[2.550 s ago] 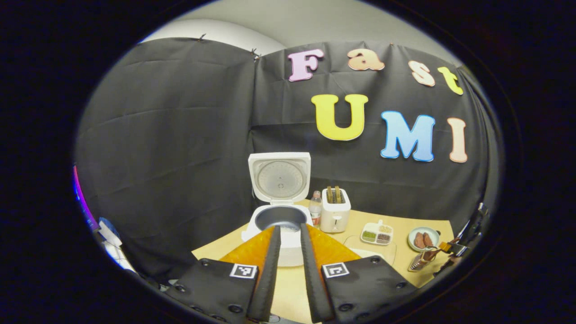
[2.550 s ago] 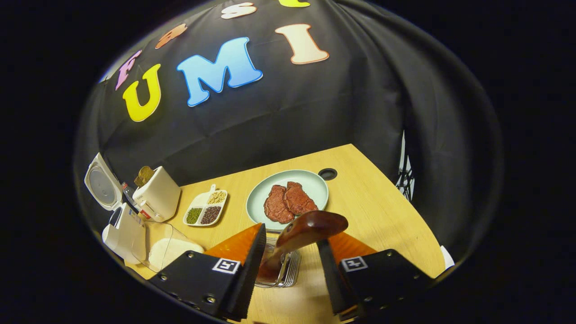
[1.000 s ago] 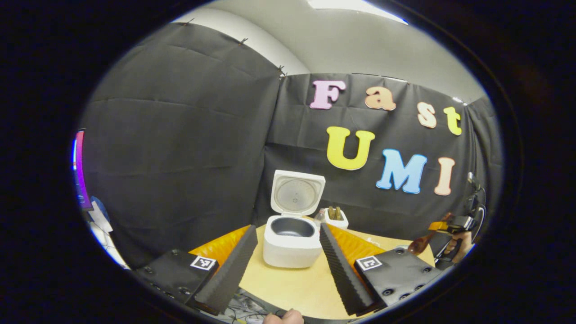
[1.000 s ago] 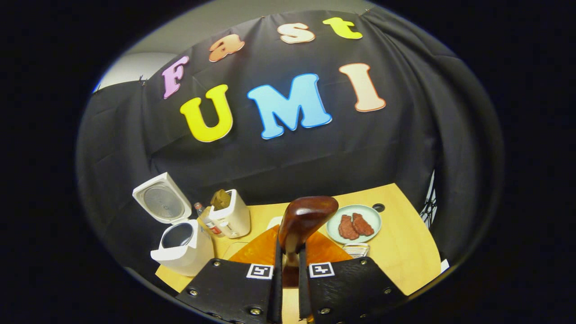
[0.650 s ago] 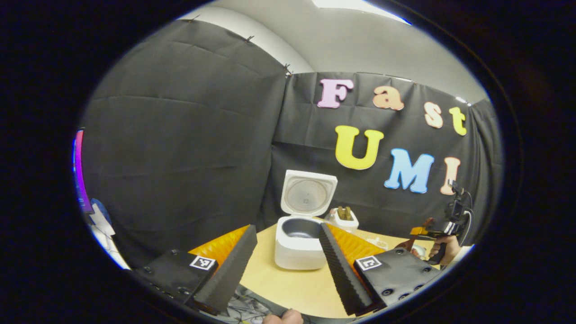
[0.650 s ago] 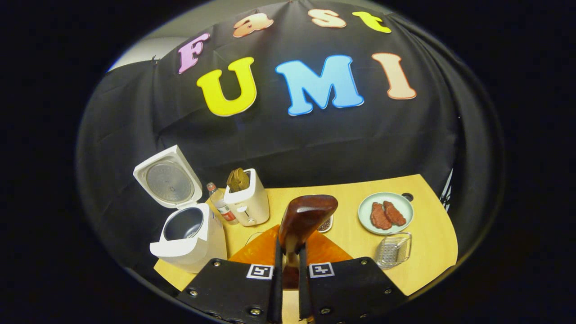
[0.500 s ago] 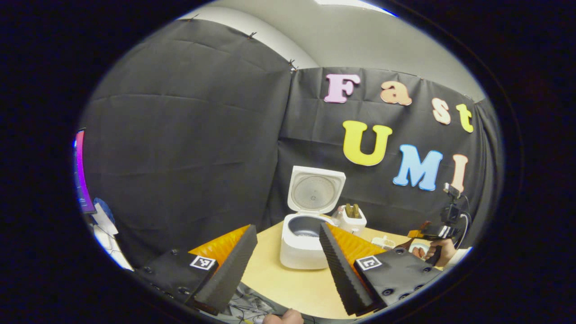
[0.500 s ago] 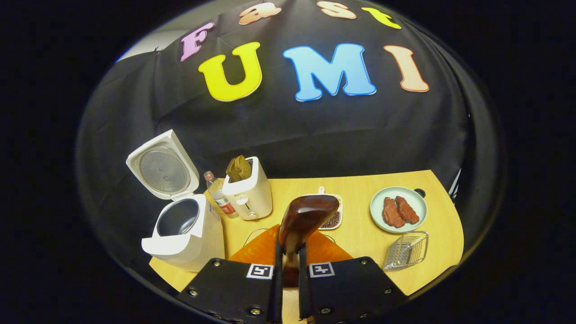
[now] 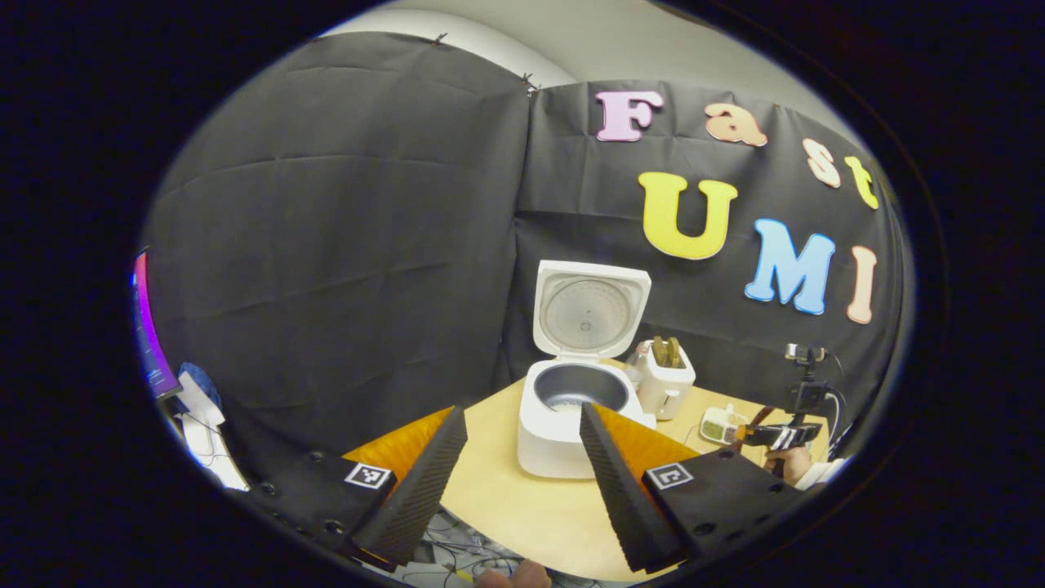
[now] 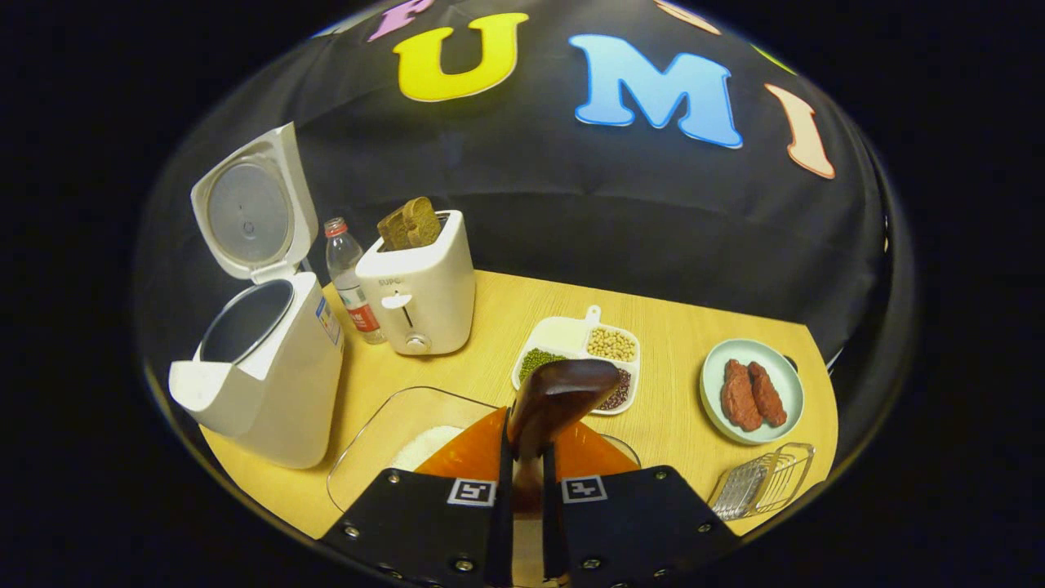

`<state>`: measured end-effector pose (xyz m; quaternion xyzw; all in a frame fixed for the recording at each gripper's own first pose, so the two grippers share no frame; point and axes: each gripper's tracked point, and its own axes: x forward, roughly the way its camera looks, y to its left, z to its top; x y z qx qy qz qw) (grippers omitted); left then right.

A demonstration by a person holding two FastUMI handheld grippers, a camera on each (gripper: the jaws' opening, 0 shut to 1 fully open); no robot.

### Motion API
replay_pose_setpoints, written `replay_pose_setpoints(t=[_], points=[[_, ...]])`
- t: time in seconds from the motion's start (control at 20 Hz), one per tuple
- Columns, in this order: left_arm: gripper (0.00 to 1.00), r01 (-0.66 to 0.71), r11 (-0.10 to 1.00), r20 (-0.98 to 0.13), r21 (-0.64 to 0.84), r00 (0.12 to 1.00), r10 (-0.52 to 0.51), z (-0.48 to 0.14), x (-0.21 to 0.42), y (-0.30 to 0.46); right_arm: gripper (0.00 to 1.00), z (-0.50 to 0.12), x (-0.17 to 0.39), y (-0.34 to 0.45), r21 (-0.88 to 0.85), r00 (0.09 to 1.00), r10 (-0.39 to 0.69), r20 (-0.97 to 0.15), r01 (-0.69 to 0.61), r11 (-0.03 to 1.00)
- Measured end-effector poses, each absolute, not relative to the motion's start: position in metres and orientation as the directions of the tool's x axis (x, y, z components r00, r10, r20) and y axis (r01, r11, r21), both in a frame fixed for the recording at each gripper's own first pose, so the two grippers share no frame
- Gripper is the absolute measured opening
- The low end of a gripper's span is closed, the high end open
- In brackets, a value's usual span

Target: Close the left gripper, press the button to open the rice cooker; take a wooden spoon from the chopstick holder with the right hand, scoop a spoonful of rice and pour it into the rice cooker, then put the wooden spoon back into the chopstick holder.

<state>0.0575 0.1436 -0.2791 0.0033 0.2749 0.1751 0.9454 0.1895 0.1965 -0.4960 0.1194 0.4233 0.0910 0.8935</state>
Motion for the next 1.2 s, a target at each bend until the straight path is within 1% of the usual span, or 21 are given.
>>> replay_pose_setpoints(t=[0.1, 0.15, 0.2, 0.25, 0.3, 0.35, 0.4, 0.45, 0.5, 0.55, 0.6, 0.65, 0.7, 0.75, 0.8, 0.85, 0.9, 1.05, 1.1, 1.2], points=[[0.98, -0.34, 0.935, -0.53, 0.095, 0.778, 0.337, -0.282, 0.06, 0.144, 0.15, -0.495, 0.186, 0.214, 0.33, 0.603, 0.307, -0.736, -0.076, 0.941], [0.94, -0.348, 0.933, -0.529, 0.094, 0.776, 0.343, -0.281, 0.061, 0.144, 0.15, -0.494, 0.186, 0.226, 0.366, 0.594, 0.332, -0.733, -0.068, 0.928], [0.98, -0.354, 0.93, -0.524, 0.098, 0.776, 0.351, -0.278, 0.063, 0.146, 0.14, -0.492, 0.185, 0.235, 0.409, 0.579, 0.361, -0.731, -0.052, 0.911], [0.98, -0.357, 0.928, -0.519, 0.103, 0.777, 0.357, -0.275, 0.064, 0.148, 0.14, -0.492, 0.186, 0.242, 0.454, 0.563, 0.388, -0.73, -0.027, 0.891], [0.94, -0.359, 0.927, -0.512, 0.108, 0.779, 0.362, -0.272, 0.064, 0.149, 0.15, -0.49, 0.187, 0.247, 0.494, 0.552, 0.41, -0.726, 0.005, 0.869], [0.98, -0.362, 0.925, -0.506, 0.113, 0.78, 0.367, -0.27, 0.064, 0.15, 0.15, -0.49, 0.189, 0.252, 0.531, 0.543, 0.43, -0.721, 0.035, 0.846], [0.94, -0.365, 0.924, -0.505, 0.114, 0.78, 0.37, -0.269, 0.064, 0.15, 0.15, -0.489, 0.192, 0.254, 0.562, 0.539, 0.447, -0.714, 0.062, 0.824], [0.98, -0.367, 0.923, -0.505, 0.111, 0.78, 0.371, -0.268, 0.064, 0.149, 0.15, -0.489, 0.192, 0.255, 0.589, 0.535, 0.46, -0.709, 0.089, 0.803], [0.94, -0.368, 0.924, -0.506, 0.109, 0.779, 0.37, -0.268, 0.064, 0.147, 0.15, -0.489, 0.192, 0.254, 0.613, 0.531, 0.471, -0.704, 0.12, 0.781], [0.98, -0.366, 0.924, -0.505, 0.11, 0.78, 0.369, -0.267, 0.064, 0.145, 0.15, -0.49, 0.191, 0.251, 0.632, 0.532, 0.476, -0.7, 0.151, 0.76], [0.94, -0.362, 0.925, -0.502, 0.115, 0.783, 0.369, -0.266, 0.064, 0.143, 0.15, -0.49, 0.191, 0.246, 0.651, 0.534, 0.482, -0.695, 0.182, 0.737], [0.98, -0.357, 0.926, -0.498, 0.121, 0.785, 0.367, -0.263, 0.064, 0.141, 0.15, -0.489, 0.19, 0.241, 0.668, 0.538, 0.486, -0.688, 0.209, 0.714], [0.94, -0.352, 0.928, -0.494, 0.125, 0.789, 0.365, -0.259, 0.066, 0.139, 0.15, -0.487, 0.19, 0.234, 0.682, 0.544, 0.489, -0.682, 0.231, 0.694], [0.98, -0.346, 0.93, -0.49, 0.127, 0.793, 0.362, -0.258, 0.067, 0.138, 0.15, -0.485, 0.189, 0.228, 0.695, 0.553, 0.49, -0.674, 0.251, 0.674], [0.94, -0.341, 0.931, -0.489, 0.129, 0.795, 0.359, -0.256, 0.067, 0.137, 0.15, -0.482, 0.189, 0.22, 0.705, 0.563, 0.487, -0.667, 0.267, 0.657], [0.94, -0.335, 0.933, -0.485, 0.131, 0.799, 0.355, -0.255, 0.066, 0.134, 0.15, -0.477, 0.189, 0.213, 0.717, 0.578, 0.485, -0.656, 0.275, 0.641], [0.98, -0.331, 0.934, -0.482, 0.133, 0.802, 0.353, -0.253, 0.066, 0.132, 0.15, -0.471, 0.19, 0.205, 0.728, 0.593, 0.484, -0.644, 0.279, 0.626], [0.98, -0.319, 0.938, -0.48, 0.135, 0.807, 0.344, -0.249, 0.067, 0.123, 0.15, -0.451, 0.191, 0.186, 0.765, 0.632, 0.488, -0.602, 0.283, 0.578], [0.94, -0.316, 0.939, -0.478, 0.137, 0.809, 0.342, -0.247, 0.066, 0.122, 0.15, -0.446, 0.192, 0.18, 0.779, 0.645, 0.488, -0.588, 0.29, 0.556], [0.94, -0.307, 0.941, -0.474, 0.143, 0.813, 0.337, -0.243, 0.065, 0.119, 0.15, -0.437, 0.191, 0.17, 0.803, 0.66, 0.492, -0.567, 0.308, 0.511]])
